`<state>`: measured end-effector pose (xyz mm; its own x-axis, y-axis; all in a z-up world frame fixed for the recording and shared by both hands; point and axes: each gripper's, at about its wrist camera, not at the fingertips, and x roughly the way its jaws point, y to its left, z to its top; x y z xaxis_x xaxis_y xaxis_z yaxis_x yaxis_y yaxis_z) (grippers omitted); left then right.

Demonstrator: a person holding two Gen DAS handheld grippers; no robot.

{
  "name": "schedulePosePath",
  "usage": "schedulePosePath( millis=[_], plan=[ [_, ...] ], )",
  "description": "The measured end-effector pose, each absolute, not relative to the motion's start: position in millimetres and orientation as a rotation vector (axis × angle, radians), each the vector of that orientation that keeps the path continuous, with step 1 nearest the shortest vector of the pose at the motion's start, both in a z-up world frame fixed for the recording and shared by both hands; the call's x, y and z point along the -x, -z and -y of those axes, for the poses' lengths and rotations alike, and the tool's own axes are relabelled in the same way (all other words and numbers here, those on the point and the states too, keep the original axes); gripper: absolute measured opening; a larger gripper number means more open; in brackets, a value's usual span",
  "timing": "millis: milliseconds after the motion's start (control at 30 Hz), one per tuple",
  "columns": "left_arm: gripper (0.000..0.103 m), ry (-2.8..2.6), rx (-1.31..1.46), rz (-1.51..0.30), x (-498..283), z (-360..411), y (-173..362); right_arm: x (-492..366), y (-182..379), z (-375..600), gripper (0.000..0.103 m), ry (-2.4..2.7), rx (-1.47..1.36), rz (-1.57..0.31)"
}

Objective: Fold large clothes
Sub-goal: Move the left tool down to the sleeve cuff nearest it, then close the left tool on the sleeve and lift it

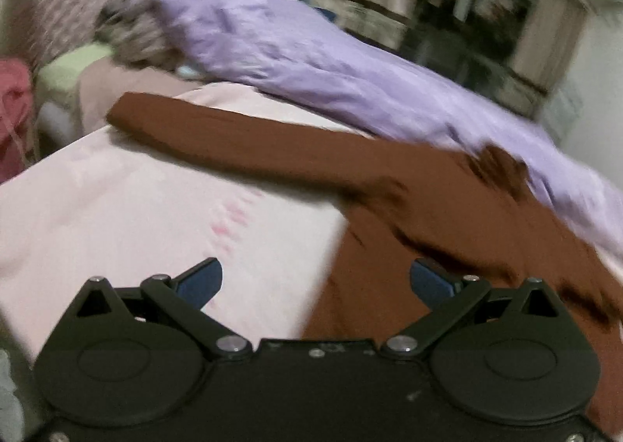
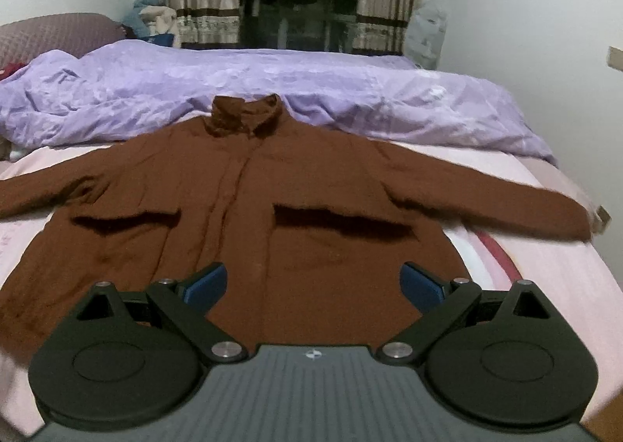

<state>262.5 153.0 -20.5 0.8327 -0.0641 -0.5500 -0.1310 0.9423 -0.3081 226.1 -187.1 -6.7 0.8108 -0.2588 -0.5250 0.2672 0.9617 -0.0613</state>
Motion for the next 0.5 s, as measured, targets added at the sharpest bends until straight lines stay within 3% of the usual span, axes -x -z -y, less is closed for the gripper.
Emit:
schedulePosePath(
  millis=[167, 300, 467, 500],
  plan=[
    [0.101, -0.19, 0.491, -0.531, -327, -225, 32, -268, 21, 197, 0.103, 0.172, -0.035, -0.508],
    [0.089, -0.357, 0.577, -0.564, -379, -283, 47, -307, 30, 200, 0.103, 0.151, -0.057, -0.565],
    [0.083, -0.432, 0.712, -0.544, -421, -337, 64, -342, 40, 198, 0.103, 0.166, -0.063, -0.615],
    [0.078, -0.445, 0.718, -0.546, -428, -342, 66, -347, 42, 198, 0.103, 0.172, -0.061, -0.618]
  ],
)
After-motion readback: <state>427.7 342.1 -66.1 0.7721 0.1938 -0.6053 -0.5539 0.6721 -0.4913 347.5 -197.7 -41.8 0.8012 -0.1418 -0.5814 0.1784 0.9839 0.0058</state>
